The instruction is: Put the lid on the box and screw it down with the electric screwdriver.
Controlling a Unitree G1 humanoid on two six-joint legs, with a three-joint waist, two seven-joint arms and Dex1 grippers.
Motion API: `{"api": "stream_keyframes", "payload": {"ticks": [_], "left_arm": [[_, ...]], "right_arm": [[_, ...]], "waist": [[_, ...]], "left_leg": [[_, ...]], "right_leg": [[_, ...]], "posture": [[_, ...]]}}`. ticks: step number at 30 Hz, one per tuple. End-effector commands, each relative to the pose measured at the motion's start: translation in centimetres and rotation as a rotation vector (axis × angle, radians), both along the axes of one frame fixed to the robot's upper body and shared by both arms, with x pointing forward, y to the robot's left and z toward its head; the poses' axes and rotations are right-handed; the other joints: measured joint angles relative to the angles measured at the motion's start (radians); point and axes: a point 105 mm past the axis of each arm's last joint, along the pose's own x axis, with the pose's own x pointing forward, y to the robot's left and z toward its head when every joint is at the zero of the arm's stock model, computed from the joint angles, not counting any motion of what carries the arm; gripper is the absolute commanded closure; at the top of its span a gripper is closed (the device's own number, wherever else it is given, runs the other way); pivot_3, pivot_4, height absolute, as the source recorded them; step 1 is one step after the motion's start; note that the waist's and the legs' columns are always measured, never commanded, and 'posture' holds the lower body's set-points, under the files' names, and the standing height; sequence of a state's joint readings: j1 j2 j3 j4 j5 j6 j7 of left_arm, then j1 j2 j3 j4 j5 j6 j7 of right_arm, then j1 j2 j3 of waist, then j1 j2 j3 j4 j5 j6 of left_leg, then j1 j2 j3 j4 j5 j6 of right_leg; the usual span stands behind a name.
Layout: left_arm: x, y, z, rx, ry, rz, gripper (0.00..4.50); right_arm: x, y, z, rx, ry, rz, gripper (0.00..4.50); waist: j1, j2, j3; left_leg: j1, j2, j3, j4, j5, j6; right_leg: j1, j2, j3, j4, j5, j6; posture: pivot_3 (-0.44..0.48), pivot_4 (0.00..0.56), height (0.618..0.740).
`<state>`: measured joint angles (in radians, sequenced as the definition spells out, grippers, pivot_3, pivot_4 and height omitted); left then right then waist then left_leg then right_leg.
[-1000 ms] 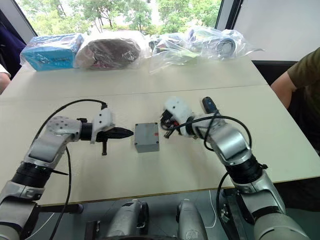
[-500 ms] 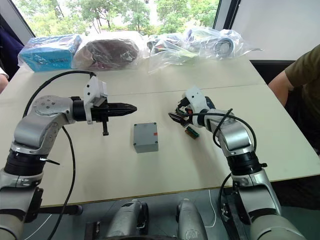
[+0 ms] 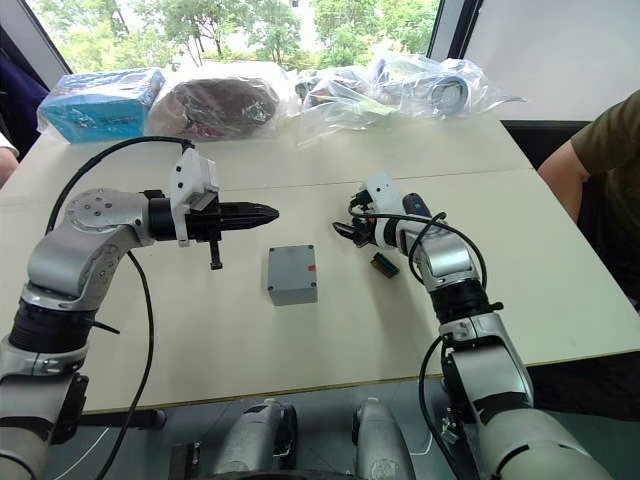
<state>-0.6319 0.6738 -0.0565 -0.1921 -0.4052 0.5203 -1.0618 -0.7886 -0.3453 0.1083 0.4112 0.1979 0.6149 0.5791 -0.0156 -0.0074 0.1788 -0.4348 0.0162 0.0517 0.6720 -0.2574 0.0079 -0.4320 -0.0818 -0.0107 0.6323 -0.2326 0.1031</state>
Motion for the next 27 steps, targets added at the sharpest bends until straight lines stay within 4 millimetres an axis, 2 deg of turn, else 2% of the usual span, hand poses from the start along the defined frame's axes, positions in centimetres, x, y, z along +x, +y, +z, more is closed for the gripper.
{"api": "stream_keyframes", "payload": {"ticks": [1,2,4,11,16,23,27], "left_arm": [[-0.5,0.0,0.8,-0.010,-0.035,-0.006,4.50],[-0.5,0.0,0.8,-0.010,-0.033,-0.007,4.50],[-0.6,0.0,0.7,-0.007,-0.031,-0.009,4.50],[-0.4,0.0,0.4,-0.003,-0.034,-0.007,4.50],[-0.5,0.0,0.2,0.000,-0.027,-0.011,4.50],[-0.7,0.0,-0.5,0.016,-0.008,-0.014,4.50],[-0.8,0.1,-1.1,0.026,0.010,-0.011,4.50]], "right_arm": [[0.6,0.0,1.9,0.026,-0.059,0.000,0.79],[0.6,0.0,1.9,0.026,-0.059,0.000,0.94],[0.6,0.0,2.0,0.025,-0.061,-0.002,1.59],[0.8,-0.4,1.8,0.015,-0.059,-0.018,4.46],[0.7,-0.5,2.0,0.003,-0.072,-0.012,4.46],[0.0,-0.9,5.8,0.046,-0.138,0.014,4.46],[-1.6,0.0,7.6,0.067,-0.152,0.091,4.46]], "waist": [[0.001,0.000,0.000],[0.001,0.000,0.000],[0.001,0.000,0.000],[0.001,0.000,0.000],[0.001,0.000,0.000],[0.002,0.000,0.000],[0.002,0.000,0.000]], "left_leg": [[0.000,0.000,0.000,0.000,0.000,0.000],[0.000,0.000,0.000,0.000,0.000,0.000],[0.000,0.000,0.000,0.000,0.000,0.000],[0.000,0.000,0.000,0.000,0.000,0.000],[0.000,0.000,0.000,0.000,0.000,0.000],[0.000,0.000,0.000,0.000,0.000,0.000],[0.000,0.000,0.000,0.000,0.000,0.000]], "right_leg": [[0.000,0.000,0.000,0.000,0.000,0.000],[0.000,0.000,0.000,0.000,0.000,0.000],[0.000,0.000,0.000,0.000,0.000,0.000],[0.000,0.000,0.000,0.000,0.000,0.000],[0.000,0.000,0.000,0.000,0.000,0.000],[0.000,0.000,0.000,0.000,0.000,0.000],[0.000,0.000,0.000,0.000,0.000,0.000]], "posture": [[0.000,0.150,0.740],[0.000,0.150,0.740],[0.000,0.150,0.740],[0.000,0.150,0.740],[0.000,0.150,0.740],[0.000,0.150,0.740],[0.000,0.150,0.740]]}}
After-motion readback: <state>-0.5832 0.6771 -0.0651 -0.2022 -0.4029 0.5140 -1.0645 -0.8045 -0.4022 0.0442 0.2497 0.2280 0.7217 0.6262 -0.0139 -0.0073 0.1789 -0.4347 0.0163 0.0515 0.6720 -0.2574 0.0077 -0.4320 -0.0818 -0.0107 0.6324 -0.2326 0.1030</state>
